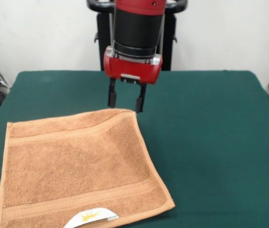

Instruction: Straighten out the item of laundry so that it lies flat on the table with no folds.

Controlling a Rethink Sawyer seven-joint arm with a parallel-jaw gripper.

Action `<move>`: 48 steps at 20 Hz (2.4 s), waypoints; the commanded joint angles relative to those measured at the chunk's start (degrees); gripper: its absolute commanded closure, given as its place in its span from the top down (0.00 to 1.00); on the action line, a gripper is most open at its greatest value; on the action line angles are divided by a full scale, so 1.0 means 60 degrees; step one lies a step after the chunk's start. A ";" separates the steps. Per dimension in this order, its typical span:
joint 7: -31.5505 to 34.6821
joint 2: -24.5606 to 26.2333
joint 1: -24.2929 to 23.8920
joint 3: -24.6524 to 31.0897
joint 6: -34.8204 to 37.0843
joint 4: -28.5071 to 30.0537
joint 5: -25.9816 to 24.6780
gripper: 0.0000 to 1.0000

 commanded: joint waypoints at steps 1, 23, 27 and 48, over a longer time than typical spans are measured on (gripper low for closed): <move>0.0639 0.0868 0.0055 0.1072 -0.0515 0.0000 -0.0389 1.00; 0.0738 0.0922 0.0114 0.1058 -0.0569 -0.0066 -0.0310 1.00; 0.0791 0.0968 0.0143 0.1033 -0.0696 -0.0044 -0.0327 1.00; 0.0894 0.1173 0.0138 0.1028 -0.1057 -0.0060 -0.0277 1.00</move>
